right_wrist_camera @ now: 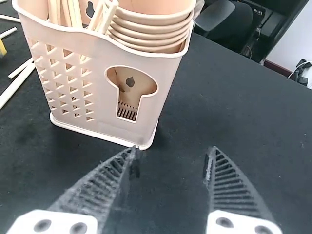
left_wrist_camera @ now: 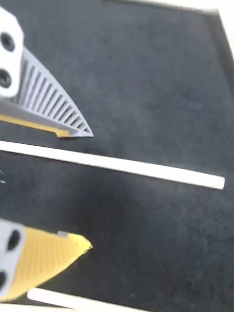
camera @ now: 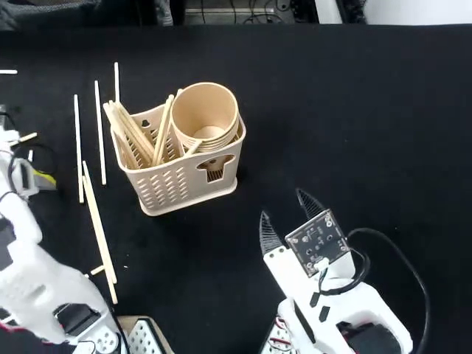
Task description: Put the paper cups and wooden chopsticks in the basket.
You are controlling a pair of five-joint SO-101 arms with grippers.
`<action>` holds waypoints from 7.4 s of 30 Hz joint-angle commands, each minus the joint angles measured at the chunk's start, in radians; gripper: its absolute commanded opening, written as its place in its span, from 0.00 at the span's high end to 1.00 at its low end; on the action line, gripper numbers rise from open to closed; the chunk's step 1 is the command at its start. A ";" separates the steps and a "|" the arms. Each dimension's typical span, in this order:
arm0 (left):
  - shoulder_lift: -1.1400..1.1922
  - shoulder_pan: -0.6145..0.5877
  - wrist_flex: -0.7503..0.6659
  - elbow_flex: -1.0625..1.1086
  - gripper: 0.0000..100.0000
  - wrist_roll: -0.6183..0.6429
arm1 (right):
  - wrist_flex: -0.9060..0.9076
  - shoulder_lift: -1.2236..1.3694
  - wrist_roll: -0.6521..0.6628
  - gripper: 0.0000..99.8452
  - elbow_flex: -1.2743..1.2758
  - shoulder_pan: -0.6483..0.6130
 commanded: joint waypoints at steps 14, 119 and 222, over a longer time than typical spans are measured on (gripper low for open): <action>0.388 -0.005 0.706 -0.737 0.97 -0.061 | -0.015 -0.064 0.003 0.77 -0.004 -0.011; -1.143 -0.711 -0.074 1.196 0.73 0.222 | -0.385 -0.088 -0.075 0.99 0.565 0.264; -0.839 -0.699 0.232 0.714 0.77 0.374 | -0.362 -0.088 -0.075 0.99 0.556 0.264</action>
